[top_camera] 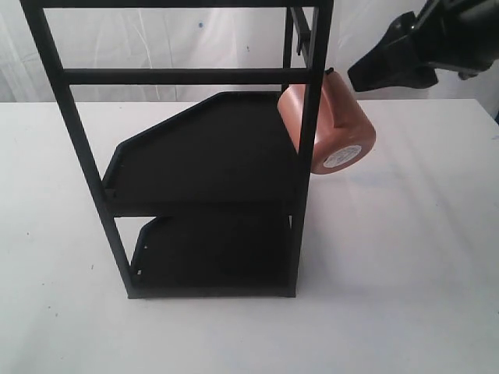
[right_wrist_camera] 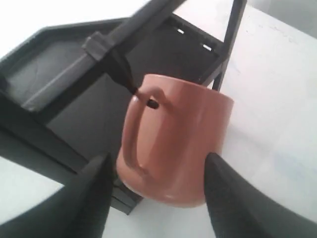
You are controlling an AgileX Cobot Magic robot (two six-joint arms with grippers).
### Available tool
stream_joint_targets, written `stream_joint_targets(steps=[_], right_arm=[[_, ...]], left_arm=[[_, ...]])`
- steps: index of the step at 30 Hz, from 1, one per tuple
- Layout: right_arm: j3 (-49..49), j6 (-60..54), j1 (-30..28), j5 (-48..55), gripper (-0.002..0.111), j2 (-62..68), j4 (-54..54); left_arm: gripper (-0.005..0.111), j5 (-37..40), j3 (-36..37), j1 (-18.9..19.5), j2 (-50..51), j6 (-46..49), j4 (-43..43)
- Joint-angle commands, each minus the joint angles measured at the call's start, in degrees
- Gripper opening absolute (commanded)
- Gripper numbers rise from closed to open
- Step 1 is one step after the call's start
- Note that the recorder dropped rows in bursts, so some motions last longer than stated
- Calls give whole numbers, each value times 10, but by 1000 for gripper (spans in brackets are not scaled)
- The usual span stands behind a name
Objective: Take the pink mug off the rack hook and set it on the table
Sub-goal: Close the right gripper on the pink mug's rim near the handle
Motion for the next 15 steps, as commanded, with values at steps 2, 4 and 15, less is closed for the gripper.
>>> stream_joint_targets(steps=[2,4,15], right_arm=[[-4,-24,-5,25,52,18,35],[-4,-24,-5,15,52,36,66],[-4,-71,-5,6,48,83,111]], left_arm=[[0,-2,1,-3,-1,0,-5],[0,-2,1,-3,-1,0,-5],[0,-2,1,-3,-1,0,-5]])
